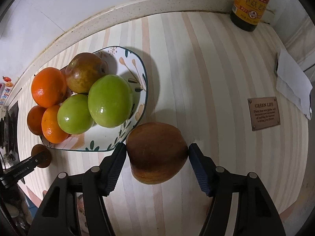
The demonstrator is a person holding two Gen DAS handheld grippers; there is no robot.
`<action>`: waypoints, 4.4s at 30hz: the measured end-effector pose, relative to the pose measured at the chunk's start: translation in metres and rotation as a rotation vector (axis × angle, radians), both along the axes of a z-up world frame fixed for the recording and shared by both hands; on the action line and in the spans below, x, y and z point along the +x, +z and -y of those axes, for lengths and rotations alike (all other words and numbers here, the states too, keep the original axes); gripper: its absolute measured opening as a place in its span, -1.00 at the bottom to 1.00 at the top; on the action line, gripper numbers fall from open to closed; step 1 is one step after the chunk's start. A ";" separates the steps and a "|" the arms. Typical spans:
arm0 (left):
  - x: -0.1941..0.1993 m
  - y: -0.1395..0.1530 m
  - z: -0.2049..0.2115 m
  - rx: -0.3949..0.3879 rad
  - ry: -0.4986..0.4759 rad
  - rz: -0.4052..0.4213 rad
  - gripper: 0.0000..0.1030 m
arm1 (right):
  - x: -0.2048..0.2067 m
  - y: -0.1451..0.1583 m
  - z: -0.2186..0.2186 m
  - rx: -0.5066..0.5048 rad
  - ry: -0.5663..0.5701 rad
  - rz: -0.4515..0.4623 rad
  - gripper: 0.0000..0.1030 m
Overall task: Organize fruits
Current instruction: 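Grasp the orange with the left tool while the right tool grasps the red apple, then carry the orange and red apple over the plate and open both tools, then lift both tools away from the plate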
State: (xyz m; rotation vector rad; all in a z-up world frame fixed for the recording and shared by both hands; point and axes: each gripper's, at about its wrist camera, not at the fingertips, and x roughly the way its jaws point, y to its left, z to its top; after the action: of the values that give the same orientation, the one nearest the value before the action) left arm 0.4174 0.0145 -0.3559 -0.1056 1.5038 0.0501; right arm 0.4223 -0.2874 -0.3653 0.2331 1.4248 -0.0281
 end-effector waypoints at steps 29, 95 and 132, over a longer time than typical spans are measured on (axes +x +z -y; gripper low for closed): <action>-0.055 -0.008 0.037 -0.088 -0.068 -0.054 0.03 | -0.073 -0.012 -0.091 0.063 0.202 0.001 0.31; 0.120 0.037 -0.019 -0.146 0.008 0.011 0.04 | 0.103 0.041 -0.038 0.046 0.068 0.110 0.28; 0.059 0.086 -0.009 -0.061 -0.034 0.128 0.89 | 0.043 0.091 -0.068 -0.099 0.113 0.177 0.90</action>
State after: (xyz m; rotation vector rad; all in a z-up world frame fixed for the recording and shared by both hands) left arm 0.4765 0.0231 -0.2695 -0.1303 1.3793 -0.0296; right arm 0.4656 -0.2198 -0.2739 0.0714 1.2549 0.0145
